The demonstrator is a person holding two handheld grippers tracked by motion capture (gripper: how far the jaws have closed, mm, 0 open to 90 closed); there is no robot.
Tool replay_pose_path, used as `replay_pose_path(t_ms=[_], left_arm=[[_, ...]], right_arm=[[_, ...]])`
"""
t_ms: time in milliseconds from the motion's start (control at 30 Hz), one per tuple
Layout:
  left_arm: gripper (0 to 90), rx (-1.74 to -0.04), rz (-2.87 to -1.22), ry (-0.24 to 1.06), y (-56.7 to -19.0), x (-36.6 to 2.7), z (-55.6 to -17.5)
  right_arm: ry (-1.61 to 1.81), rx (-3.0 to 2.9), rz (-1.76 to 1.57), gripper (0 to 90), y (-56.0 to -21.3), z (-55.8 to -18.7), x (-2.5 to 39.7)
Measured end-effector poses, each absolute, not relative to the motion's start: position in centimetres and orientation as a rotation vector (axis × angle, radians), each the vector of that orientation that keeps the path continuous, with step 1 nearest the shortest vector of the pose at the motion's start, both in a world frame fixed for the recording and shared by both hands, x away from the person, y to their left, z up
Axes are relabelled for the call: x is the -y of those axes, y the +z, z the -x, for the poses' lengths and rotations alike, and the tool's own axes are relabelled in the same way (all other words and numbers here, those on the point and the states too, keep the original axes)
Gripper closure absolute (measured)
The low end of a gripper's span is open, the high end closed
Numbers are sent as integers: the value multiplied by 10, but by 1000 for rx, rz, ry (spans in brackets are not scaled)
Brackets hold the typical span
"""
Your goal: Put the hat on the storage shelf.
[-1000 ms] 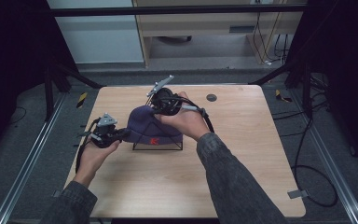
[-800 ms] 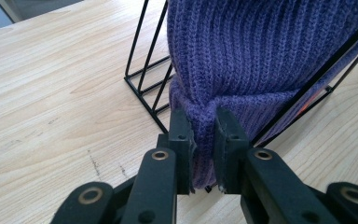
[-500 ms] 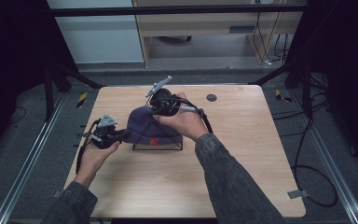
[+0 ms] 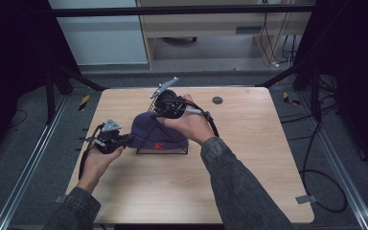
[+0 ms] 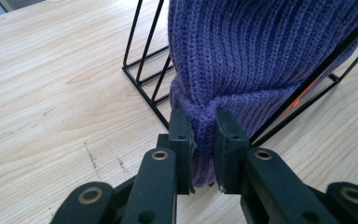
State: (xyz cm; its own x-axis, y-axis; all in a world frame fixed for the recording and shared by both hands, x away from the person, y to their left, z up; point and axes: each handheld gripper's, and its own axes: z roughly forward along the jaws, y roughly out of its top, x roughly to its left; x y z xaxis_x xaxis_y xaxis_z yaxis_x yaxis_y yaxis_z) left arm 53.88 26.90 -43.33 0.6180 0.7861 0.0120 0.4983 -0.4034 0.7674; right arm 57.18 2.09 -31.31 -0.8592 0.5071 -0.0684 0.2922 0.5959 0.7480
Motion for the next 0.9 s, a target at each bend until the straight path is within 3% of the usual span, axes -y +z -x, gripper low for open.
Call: replay_pose_path(t_ms=[400,900], left_arm=[[762,-1038,-2078,476,-442,-273,-541],[593,-1076,-2020,520,-437,-284,-533]], right_arm=[[1136,-2538,-664,672,-310,-571,-15],[1153,-2496,-702,614,-304,-565,7]])
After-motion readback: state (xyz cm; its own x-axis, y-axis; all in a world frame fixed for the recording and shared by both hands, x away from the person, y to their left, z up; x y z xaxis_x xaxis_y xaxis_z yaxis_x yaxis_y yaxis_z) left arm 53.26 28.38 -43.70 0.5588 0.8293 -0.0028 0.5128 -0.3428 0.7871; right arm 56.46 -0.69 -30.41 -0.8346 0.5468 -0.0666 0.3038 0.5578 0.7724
